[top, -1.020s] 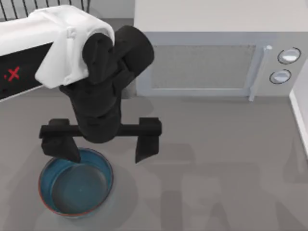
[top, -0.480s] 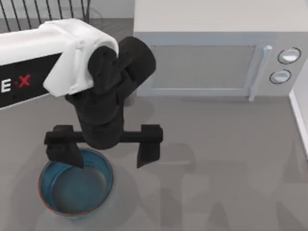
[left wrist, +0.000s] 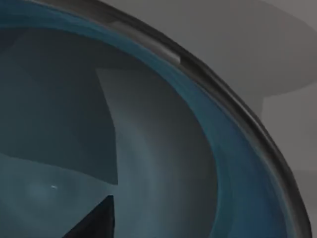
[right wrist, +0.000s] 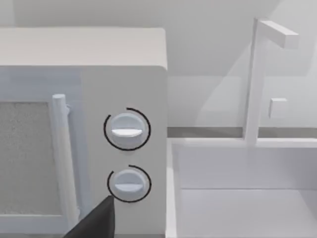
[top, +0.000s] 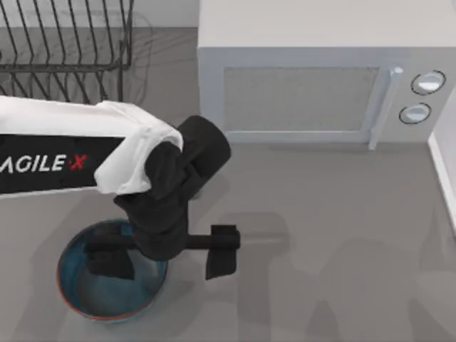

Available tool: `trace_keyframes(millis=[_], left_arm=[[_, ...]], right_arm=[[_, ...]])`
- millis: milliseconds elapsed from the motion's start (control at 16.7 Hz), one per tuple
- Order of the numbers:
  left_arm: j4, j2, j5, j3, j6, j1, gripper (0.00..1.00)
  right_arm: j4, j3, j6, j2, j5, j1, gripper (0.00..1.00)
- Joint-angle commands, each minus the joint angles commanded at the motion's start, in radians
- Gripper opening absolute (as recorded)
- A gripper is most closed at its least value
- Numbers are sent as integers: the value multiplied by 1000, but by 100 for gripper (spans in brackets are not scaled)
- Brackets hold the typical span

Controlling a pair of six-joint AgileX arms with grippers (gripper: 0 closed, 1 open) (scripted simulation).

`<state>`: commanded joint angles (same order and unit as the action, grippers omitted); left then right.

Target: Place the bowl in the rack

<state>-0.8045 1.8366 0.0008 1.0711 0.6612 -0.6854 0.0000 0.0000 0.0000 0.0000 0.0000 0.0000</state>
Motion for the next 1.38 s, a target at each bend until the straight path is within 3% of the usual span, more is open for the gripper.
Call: trace_keyframes(millis=[240, 1020, 1380], left_arm=[[3, 1, 0, -2, 0, 0, 100], [3, 1, 0, -2, 0, 0, 2], [3, 1, 0, -2, 0, 0, 0]], right_arm=[[0, 0, 0, 0, 0, 0, 100], [0, 0, 0, 0, 0, 0, 100], [0, 0, 0, 0, 0, 0, 100]])
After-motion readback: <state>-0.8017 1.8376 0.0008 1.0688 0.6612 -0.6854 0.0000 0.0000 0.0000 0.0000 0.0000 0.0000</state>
